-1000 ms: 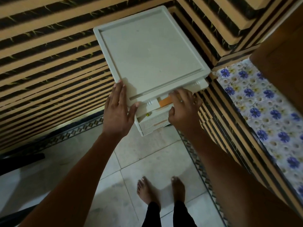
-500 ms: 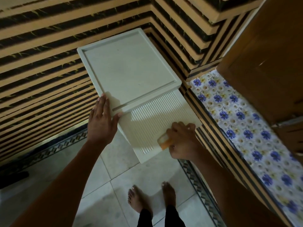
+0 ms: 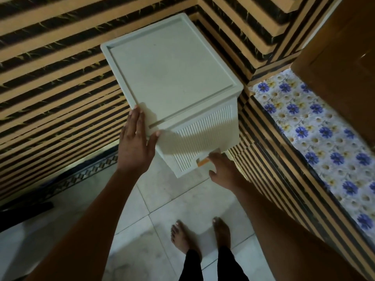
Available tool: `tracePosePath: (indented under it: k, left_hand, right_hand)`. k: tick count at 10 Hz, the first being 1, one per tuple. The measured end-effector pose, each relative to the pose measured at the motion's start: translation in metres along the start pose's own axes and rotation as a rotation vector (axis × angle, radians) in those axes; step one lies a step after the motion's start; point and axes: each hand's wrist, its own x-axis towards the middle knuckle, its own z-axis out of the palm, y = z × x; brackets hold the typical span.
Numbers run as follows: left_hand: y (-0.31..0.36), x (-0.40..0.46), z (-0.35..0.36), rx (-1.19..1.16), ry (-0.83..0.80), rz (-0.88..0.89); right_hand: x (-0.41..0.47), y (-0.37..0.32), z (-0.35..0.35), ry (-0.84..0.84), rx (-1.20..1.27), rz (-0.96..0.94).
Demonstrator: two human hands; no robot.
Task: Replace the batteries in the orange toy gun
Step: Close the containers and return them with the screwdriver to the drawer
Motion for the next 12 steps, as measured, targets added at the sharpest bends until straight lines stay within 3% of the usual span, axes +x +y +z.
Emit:
tracePosePath:
  k: [1,2,4,5,6,7,8,11,12]
  left_hand:
    - [-0.003,0.000,0.003,-0.012,0.023,0.018]
    - [-0.004,0.000,0.006,-0.010,0.041,0.033]
    - [-0.007,0.001,0.010,-0.033,0.064,0.038]
    - [-0.011,0.001,0.012,-0.037,0.073,0.035]
    - [-0.011,0.000,0.014,-0.066,0.076,0.039]
    - [-0.012,0.000,0.015,-0.074,0.070,0.023]
    - [-0.013,0.000,0.016,-0.074,0.068,0.020]
    - [-0.013,0.000,0.012,-0.138,0.021,-0.008]
    - [0.000,-0.005,-0.002,-0.315,0.029,-0.076]
  right_hand:
    - [0.028,-0.014,0.004,-0.100,0.049,0.039]
    - [0.049,-0.029,0.005,-0.040,0.289,0.157]
    - [0.091,-0.041,0.023,0.168,0.954,0.636]
    - [0.119,-0.034,0.045,0.066,1.113,0.623]
    - [0.150,-0.019,0.073,0.047,1.110,0.549]
    - [0.155,-0.022,0.082,0.139,1.079,0.559]
    - [0.136,-0.048,0.060,0.205,0.996,0.559]
    - [0.110,-0.072,0.037,0.172,0.935,0.610]
    - [0.079,-0.093,0.013,0.253,0.934,0.623]
